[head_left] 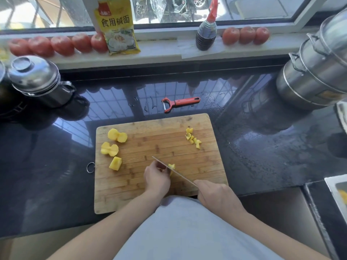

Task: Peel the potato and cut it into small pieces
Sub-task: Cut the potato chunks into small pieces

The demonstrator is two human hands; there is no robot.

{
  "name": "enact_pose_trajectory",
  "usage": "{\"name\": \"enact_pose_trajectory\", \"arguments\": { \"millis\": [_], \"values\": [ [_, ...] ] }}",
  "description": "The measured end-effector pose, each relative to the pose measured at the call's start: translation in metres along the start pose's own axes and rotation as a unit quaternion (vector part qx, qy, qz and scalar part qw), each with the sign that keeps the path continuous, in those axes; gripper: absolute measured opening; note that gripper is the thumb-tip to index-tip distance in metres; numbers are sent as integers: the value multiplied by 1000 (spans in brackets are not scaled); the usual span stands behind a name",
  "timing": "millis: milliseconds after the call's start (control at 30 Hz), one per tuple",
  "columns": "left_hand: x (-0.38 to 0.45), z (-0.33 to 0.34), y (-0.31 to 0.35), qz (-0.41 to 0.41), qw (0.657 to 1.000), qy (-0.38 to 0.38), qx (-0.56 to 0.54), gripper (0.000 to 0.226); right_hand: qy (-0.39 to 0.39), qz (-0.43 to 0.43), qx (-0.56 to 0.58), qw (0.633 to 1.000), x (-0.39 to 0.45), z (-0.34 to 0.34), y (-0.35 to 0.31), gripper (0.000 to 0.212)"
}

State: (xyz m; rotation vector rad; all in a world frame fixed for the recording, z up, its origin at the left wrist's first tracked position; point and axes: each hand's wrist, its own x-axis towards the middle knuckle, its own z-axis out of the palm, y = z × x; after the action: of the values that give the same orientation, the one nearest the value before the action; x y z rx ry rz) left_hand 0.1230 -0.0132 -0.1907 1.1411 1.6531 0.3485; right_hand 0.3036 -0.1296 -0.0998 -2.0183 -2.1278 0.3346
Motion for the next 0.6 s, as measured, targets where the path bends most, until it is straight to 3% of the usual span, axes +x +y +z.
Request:
{"name": "enact_pose_trajectory", "arguments": {
  "millis": [133, 200, 267, 367, 500, 600],
  "values": [
    [-7, -4, 14, 3, 1000, -7, 6, 8, -27, -4, -23, 999, -8, -5, 5, 20],
    [-11, -6, 23, 2, 1000, -9, 8, 8, -69, 16, -34, 997, -7, -5, 5, 11],
    [-12, -7, 27, -4, 1000, -5, 5, 4, -119, 34, -52, 991, 4, 0, 1, 18],
    [-14, -8, 32, -10, 1000, 2, 13, 8, -191, 75, -37, 978, 31, 4, -10, 4],
    [-11, -11, 28, -19, 999, -1, 28, 18, -155, 93, 1, 984, 37, -3, -9, 10],
    [-9, -15, 29, -15, 999, -17, 43, 22, -72, 135, 0, 988, 28, -8, 6, 15]
  ]
}}
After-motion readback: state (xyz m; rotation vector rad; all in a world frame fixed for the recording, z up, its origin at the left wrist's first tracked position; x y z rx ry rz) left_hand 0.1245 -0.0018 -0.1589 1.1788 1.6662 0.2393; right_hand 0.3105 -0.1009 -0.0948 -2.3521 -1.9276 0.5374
